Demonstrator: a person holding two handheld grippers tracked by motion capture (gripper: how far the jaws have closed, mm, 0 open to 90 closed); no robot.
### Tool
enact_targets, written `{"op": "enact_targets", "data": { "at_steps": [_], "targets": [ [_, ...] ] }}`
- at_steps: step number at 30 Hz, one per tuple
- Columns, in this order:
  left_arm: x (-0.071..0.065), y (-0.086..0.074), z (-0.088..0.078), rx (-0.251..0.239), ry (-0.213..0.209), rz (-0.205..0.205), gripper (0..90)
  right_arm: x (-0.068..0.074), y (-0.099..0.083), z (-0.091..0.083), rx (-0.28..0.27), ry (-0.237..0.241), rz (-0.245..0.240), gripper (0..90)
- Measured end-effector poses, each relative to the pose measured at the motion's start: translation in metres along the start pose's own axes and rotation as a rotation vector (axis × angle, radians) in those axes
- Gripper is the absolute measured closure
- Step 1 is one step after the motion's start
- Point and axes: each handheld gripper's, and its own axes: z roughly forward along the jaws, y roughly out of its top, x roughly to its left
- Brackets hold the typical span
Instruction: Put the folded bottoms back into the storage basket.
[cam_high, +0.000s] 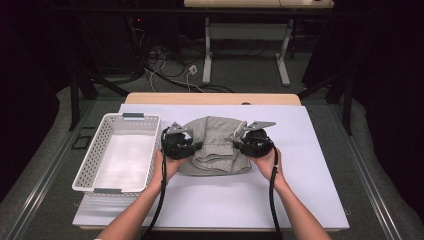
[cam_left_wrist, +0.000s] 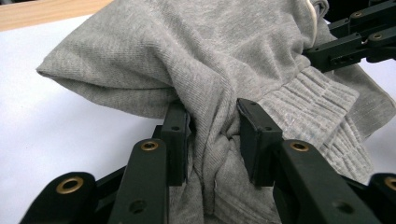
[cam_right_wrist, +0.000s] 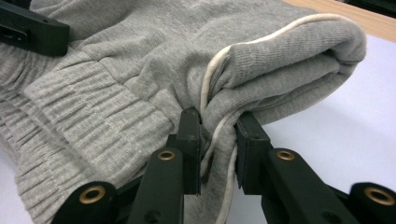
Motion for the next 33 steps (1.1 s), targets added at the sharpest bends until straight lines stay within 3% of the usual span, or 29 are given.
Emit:
{"op": "enact_targets", "data": {
  "at_steps": [33],
  "targets": [
    [0.000, 0.011, -0.017, 0.001, -0.014, 0.043, 66.4, 0.011, 0.014, -0.019, -0.047, 0.006, -0.046, 74.5]
  ]
}}
